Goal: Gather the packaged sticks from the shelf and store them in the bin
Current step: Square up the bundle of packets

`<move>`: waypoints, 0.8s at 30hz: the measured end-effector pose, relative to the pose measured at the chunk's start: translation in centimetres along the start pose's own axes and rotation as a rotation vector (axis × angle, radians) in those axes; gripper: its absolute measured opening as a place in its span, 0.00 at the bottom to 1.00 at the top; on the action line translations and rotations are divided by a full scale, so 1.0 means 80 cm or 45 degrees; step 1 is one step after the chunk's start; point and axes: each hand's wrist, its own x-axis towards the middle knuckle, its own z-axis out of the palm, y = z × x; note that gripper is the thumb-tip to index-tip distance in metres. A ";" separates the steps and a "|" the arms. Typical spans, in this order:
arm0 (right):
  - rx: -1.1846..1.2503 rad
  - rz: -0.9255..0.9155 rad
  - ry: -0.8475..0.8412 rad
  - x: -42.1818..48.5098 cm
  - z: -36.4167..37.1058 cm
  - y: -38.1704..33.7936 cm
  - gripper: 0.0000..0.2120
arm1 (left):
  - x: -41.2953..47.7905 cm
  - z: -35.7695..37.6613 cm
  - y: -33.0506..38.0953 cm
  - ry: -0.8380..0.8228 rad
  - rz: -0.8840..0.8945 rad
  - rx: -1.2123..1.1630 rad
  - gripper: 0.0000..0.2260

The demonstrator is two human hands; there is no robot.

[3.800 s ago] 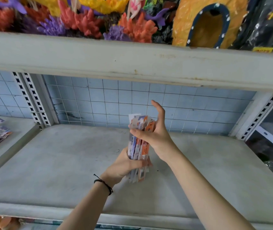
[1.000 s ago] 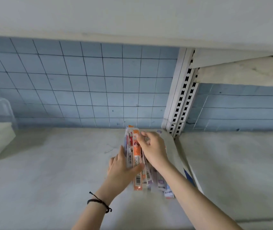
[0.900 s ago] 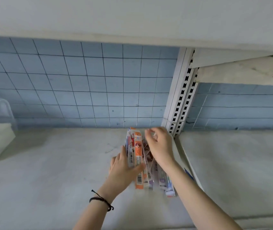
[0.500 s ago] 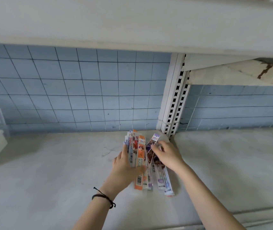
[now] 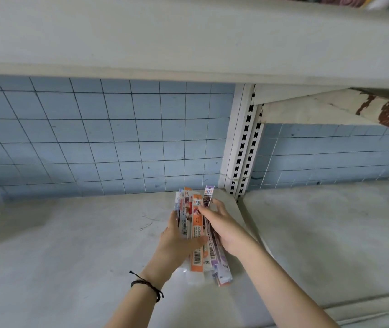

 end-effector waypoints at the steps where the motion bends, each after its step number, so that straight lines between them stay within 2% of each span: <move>1: 0.022 0.006 -0.002 -0.001 -0.001 0.000 0.30 | -0.001 0.002 0.001 -0.027 0.002 -0.061 0.23; 6: 0.073 -0.025 0.048 -0.006 -0.004 0.006 0.28 | -0.001 0.012 0.003 -0.136 0.061 -0.205 0.28; 12: 0.054 -0.082 0.059 -0.006 -0.005 0.005 0.30 | -0.007 0.019 -0.003 -0.252 0.194 -0.309 0.33; 18: 0.081 -0.162 0.099 -0.016 0.004 0.007 0.27 | -0.012 0.023 -0.010 -0.242 0.293 -0.381 0.38; 24: 0.061 -0.245 0.023 -0.021 0.004 0.000 0.29 | -0.010 0.018 -0.016 -0.187 0.354 -0.317 0.40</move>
